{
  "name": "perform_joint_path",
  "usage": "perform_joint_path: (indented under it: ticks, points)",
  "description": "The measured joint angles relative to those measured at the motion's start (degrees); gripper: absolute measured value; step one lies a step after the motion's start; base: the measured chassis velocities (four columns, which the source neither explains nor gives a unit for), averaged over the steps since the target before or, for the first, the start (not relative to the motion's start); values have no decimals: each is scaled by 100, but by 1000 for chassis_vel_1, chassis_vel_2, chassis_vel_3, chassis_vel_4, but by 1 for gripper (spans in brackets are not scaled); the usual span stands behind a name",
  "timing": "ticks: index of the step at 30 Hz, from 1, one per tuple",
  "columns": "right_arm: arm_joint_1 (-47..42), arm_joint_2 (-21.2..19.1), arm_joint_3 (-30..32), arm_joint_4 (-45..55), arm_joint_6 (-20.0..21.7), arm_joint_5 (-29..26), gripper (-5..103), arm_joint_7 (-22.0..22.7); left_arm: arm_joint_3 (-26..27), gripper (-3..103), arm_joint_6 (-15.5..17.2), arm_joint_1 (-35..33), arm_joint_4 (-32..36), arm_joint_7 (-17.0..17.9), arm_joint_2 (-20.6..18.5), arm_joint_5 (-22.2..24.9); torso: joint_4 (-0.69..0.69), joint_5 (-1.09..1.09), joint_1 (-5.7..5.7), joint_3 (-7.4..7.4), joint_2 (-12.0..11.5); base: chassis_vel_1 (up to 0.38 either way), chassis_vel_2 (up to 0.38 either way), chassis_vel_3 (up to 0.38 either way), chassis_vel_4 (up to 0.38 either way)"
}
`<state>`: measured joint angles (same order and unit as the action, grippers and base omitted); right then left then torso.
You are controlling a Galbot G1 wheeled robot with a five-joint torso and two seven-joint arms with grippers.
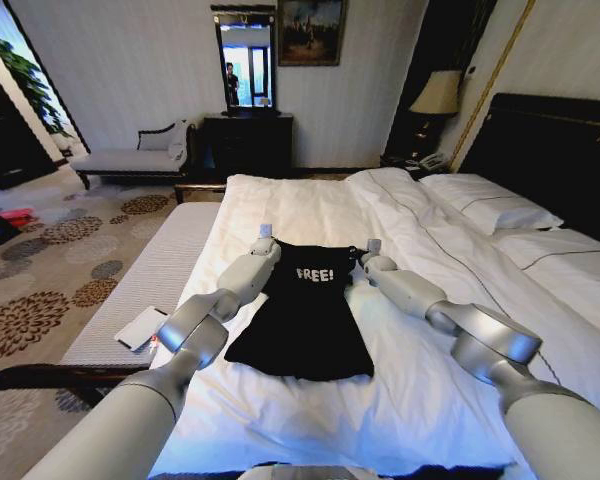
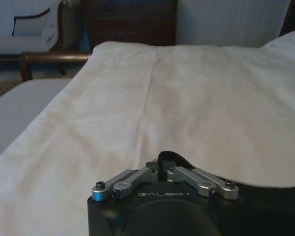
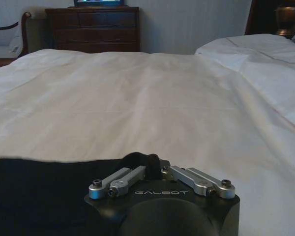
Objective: Fold the clothes on the bed.
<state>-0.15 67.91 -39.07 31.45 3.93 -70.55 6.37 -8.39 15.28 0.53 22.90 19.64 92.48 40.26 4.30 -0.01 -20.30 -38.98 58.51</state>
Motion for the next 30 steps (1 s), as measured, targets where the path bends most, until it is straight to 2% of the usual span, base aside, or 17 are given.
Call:
perform_joint_path:
  ticks: [2,4,5,6,7,8,9,12,13,16,18,23,24,25,27,28,30]
  points:
    - [-2,94,-21,-64,-5,50,0,-5,47,13,0,-83,31,5,-7,-70,4,0,0,0,0,0,0,0,0]
    - [-18,131,-35,-70,-11,92,11,-19,53,24,5,-151,112,4,-9,-115,3,0,0,1,0,0,0,0,0]
    - [-18,131,-35,-70,-11,92,11,-19,53,24,5,-151,112,4,-9,-115,3,0,0,1,0,0,0,0,0]
    - [-21,132,-40,-65,-14,106,16,-21,53,29,13,-194,160,4,-13,-158,3,0,0,1,0,0,0,0,0]
    - [-21,125,-43,-44,-15,111,16,-21,47,34,19,-227,197,4,-16,-206,3,0,0,1,0,0,0,0,0]
    - [-19,95,-50,-1,-15,111,21,-22,37,34,27,-252,241,9,-17,-250,2,1,0,1,0,0,0,0,0]
    - [-19,95,-50,-1,-15,111,21,-22,37,34,27,-252,241,9,-17,-250,2,1,0,1,0,0,0,0,0]
    - [-8,-187,-91,238,13,95,37,0,-72,51,102,-355,552,133,-25,-261,0,1,0,1,0,0,0,0,0]
    - [-8,-187,-91,238,13,95,37,0,-72,51,102,-355,552,133,-25,-261,0,1,0,1,0,0,0,0,0]
    - [-7,-623,-98,632,121,44,54,100,-451,67,254,-451,1128,319,-100,63,9,2,0,1,0,0,0,0,0]
    - [-10,-748,-93,767,157,29,54,127,-555,67,291,-470,1293,383,-170,165,11,2,0,1,0,0,0,0,0]
    - [-148,-1574,207,2135,452,-240,81,382,-1010,93,492,-738,2641,927,-745,854,0,3,1,1,0,0,0,0,0]
    - [-148,-1574,207,2135,452,-240,81,382,-1010,93,492,-738,2641,927,-745,854,0,3,1,1,0,0,0,0,0]
    - [-199,-1733,290,2417,493,-284,81,420,-1086,93,511,-811,2954,1050,-900,985,-1,2,1,1,0,0,0,0,0]
    - [-330,-2064,483,2973,554,-362,91,486,-1211,99,530,-963,3544,1282,-1259,1249,-2,1,1,1,0,0,0,0,0]
    - [-330,-2064,483,2973,554,-362,91,486,-1211,99,530,-963,3544,1282,-1259,1249,-2,1,1,1,0,0,0,0,0]
    - [-447,-2314,647,3373,587,-409,99,500,-1299,100,503,-1038,3869,1348,-1517,1336,0,1,2,2,0,0,0,0,0]
